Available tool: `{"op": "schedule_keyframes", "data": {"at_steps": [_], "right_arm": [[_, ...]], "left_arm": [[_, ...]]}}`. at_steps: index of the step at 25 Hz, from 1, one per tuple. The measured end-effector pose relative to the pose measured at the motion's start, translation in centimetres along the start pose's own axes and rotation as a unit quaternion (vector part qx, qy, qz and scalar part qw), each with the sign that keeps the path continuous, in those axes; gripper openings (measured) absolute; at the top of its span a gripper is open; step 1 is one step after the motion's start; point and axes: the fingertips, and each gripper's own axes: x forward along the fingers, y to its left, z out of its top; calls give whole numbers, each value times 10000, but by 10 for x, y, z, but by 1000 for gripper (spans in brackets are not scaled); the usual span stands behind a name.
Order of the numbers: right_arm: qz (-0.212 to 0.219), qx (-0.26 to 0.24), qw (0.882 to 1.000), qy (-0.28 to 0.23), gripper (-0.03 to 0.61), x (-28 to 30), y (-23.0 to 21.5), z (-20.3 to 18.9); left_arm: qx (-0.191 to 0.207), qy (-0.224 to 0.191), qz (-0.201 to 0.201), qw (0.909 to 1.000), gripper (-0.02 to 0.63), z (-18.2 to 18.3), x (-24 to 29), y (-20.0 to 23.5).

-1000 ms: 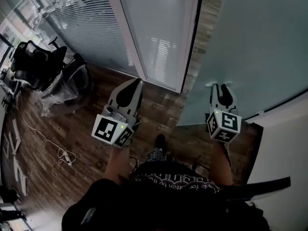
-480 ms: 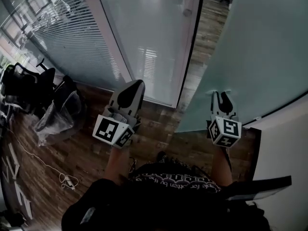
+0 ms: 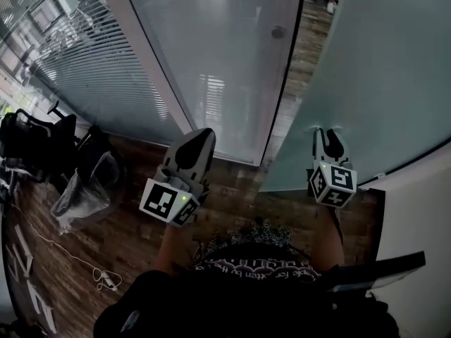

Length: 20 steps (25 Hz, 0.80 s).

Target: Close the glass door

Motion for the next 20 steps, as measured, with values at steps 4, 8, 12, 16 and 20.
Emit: {"op": "schedule_keyframes", "data": {"at_steps": [4,8,12,16,20], "right_arm": [[-25,14,10000,-64,106,23,-3,-2],[-36,13,10000,-57,106,52,-6,0],[10,32,10000,-65,106,79,-8,6],[-25,33,9999,-115,106,104,-16,11],[-79,29,9999,-119,106,132,-26,10]], "left_arm": [[-33,37,94,9999,2,-12,8,14],[-14,66,164,9998,2,-17,28,28],[41,-12,173,9998,2,-18,52,37],[100,-5,206,9997,2,-17,71,46],[80,33,330,9994,2,-22,85,60]]}}
